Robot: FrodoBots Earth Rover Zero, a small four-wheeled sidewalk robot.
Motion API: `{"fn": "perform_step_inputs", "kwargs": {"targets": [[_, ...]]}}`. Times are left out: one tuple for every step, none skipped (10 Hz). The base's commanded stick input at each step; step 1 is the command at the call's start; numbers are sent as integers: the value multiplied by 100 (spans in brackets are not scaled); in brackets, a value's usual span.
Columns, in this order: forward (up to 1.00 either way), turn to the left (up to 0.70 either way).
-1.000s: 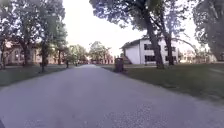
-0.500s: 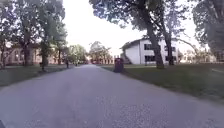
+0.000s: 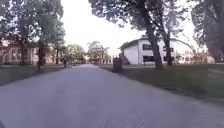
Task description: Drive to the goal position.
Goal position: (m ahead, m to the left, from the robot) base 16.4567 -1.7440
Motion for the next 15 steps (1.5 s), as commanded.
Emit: {"fn": "perform_step_inputs", "kwargs": {"targets": [[70, 0], [70, 0], [70, 0], [70, 0], [70, 0], [70, 0], [70, 0], [70, 0], [70, 0], [70, 0], [70, 0], [70, 0], [70, 0], [70, 0], [70, 0]]}}
